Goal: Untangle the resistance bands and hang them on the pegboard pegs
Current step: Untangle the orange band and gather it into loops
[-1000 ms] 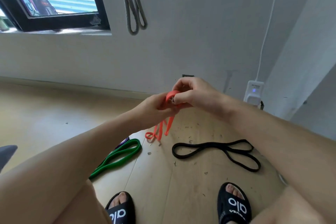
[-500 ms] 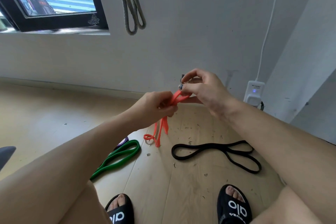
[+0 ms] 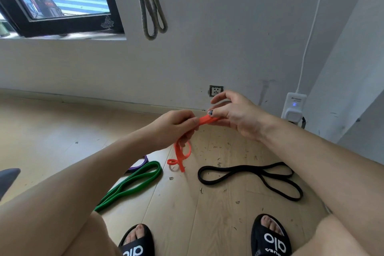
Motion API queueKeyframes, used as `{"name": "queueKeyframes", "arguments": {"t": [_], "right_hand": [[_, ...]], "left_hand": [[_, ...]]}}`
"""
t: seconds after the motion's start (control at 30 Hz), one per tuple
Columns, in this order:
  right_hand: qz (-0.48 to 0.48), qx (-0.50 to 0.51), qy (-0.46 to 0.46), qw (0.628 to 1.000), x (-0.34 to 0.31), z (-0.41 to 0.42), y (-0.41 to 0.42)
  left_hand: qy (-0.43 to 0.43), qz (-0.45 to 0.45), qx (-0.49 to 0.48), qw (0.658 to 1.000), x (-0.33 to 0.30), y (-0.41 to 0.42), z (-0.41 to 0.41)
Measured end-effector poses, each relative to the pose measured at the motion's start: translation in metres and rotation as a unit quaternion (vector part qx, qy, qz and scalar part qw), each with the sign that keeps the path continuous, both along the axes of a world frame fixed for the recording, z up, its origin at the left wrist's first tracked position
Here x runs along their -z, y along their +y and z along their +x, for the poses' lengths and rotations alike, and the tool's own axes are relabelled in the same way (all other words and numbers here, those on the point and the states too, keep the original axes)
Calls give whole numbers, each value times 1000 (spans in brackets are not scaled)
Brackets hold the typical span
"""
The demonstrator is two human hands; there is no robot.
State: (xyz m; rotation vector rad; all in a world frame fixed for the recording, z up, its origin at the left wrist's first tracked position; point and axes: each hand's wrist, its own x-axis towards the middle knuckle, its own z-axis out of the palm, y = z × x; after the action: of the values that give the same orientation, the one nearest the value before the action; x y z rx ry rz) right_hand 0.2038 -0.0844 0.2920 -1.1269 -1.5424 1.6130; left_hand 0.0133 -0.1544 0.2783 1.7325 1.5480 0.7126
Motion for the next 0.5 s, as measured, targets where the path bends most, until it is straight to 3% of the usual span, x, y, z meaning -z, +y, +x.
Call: {"name": "queueKeyframes", "arguments": {"t": [0.07,0.13,0.27,0.4,0.5], "right_hand": [[88,-27,-102,991,-2,-2,-1],[212,-47,-195,957,-5,-7,-8],[417,-60,-227,878,-15,-30,-28],[355,-116,-251,893,-5,-38,-31],[327,-99,-312,887,3,-35,-26]], "left_hand": [[31,7,-10,999,2,0,1],[58,15,-16,998,4,0,2],[42,11,-19,999,2,0,9],[-28,-3,-39,999,-1,-5,14],[-57,-14,-34,998,-1,-5,12]]}}
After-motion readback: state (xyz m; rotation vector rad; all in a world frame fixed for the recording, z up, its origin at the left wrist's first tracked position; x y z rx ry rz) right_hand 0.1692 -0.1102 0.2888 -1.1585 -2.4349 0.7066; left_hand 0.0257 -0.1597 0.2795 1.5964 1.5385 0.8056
